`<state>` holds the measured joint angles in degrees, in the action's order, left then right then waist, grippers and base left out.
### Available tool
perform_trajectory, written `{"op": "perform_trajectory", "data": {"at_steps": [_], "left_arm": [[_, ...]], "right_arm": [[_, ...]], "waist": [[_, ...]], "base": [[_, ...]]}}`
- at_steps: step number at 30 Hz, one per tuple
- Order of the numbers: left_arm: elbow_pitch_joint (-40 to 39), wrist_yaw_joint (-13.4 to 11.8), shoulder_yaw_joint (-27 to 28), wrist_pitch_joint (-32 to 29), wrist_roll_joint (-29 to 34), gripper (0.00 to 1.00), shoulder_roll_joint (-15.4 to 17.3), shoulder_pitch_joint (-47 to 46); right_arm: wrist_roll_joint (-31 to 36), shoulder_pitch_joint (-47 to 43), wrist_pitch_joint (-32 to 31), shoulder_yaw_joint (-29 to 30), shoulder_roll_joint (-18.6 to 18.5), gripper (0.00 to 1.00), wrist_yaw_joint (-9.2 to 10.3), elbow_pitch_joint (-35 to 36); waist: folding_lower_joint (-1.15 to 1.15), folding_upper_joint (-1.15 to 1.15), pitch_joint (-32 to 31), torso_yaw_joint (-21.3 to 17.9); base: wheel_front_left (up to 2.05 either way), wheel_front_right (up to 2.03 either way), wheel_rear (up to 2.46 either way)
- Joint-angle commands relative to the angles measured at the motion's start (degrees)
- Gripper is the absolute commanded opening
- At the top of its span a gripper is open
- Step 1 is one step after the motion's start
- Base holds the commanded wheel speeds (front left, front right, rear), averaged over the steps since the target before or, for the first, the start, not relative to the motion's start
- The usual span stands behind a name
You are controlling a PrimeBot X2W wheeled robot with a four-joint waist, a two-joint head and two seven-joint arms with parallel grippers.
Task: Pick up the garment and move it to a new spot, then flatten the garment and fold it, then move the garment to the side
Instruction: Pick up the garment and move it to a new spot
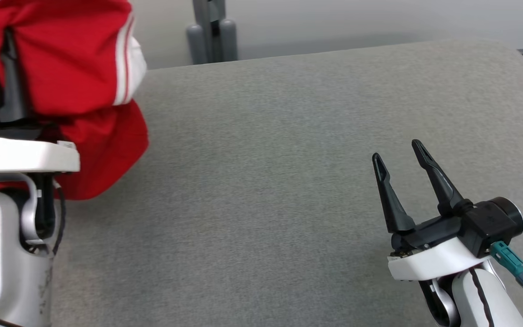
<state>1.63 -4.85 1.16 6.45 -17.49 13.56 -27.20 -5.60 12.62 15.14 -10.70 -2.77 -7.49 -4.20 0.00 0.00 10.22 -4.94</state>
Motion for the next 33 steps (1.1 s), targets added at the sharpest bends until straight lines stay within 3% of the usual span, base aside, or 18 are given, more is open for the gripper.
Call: {"op": "perform_trajectory", "data": {"at_steps": [1,8,15,23,31,33], "left_arm": [[-0.4,0.6,-0.4,-0.1,0.5,0.0,0.1,-0.1],[1.7,3.4,-8.1,2.3,3.6,0.0,-2.0,-1.7],[12.5,6.1,-14.5,5.0,5.0,0.0,-4.9,-0.2],[25.1,7.2,-18.4,7.7,6.1,0.0,-7.4,1.3],[28.5,6.1,-19.3,8.7,6.5,0.0,-8.6,0.8],[27.5,5.8,-19.2,8.7,6.5,0.26,-8.9,1.3]], "right_arm": [[-0.3,0.1,0.1,0.1,-0.2,1.0,0.0,0.2],[-1.0,0.3,0.1,0.8,-0.2,1.0,0.0,0.3],[-1.8,0.2,0.1,0.3,-0.2,1.0,0.0,0.4],[-2.0,0.9,0.1,0.5,-0.2,1.0,0.0,0.8],[-1.7,0.6,0.1,0.4,-0.2,1.0,0.0,0.6],[-1.5,0.3,0.1,0.4,-0.2,1.0,0.0,0.5]], "waist": [[0.0,0.0,0.1,-1.3],[0.0,0.0,0.9,-5.0],[0.0,0.0,1.8,-8.2],[0.0,0.0,4.1,-10.0],[0.0,0.0,4.3,-9.9],[0.0,0.0,3.9,-9.4]], "base": [[0.0,0.0,0.0],[0.0,0.0,0.0],[0.0,0.0,0.0],[0.0,0.0,0.0],[0.0,0.0,0.0],[0.0,0.0,0.0]]}}
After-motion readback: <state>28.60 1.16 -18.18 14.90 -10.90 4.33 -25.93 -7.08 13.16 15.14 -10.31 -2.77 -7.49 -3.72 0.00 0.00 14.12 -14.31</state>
